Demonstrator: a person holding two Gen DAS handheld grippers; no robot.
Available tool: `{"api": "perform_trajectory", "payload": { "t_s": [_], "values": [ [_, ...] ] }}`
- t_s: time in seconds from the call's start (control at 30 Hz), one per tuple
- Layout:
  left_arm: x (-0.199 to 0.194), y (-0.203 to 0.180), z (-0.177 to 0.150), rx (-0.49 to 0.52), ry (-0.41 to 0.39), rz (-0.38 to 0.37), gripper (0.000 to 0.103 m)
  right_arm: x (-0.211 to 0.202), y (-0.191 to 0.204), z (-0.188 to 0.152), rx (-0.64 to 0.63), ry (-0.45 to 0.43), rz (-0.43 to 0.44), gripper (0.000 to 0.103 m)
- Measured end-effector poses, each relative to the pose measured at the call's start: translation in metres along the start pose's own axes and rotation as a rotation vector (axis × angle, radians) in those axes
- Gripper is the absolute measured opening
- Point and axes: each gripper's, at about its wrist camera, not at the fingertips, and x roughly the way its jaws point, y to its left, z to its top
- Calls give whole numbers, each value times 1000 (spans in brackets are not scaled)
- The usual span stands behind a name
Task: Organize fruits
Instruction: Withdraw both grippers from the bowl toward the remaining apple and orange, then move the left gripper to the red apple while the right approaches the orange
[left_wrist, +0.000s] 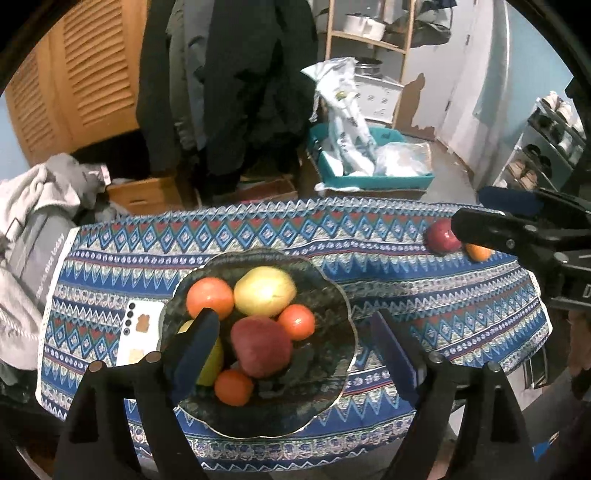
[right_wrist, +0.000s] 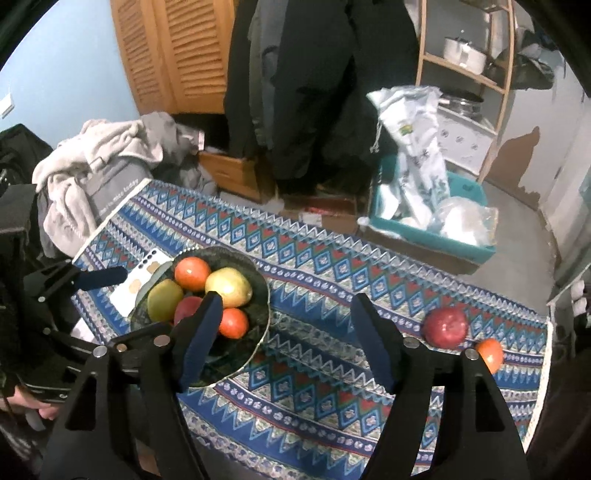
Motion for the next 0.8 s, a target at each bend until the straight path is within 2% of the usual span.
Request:
{"api": "perform_trajectory", "payload": {
  "t_s": [0.27, 0.47, 0.8],
  "values": [
    [-15, -25, 8, 30, -27, -31, 86, -33, -12, -2, 14, -59, -17, 78],
    [-27, -45, 13, 71, -71, -35, 86, -52, -26, -8, 20, -83, -66, 79],
    [-34, -78, 23, 104, -89, -87, 86, -75, -66, -27, 69, -106, -111, 79]
  ]
}}
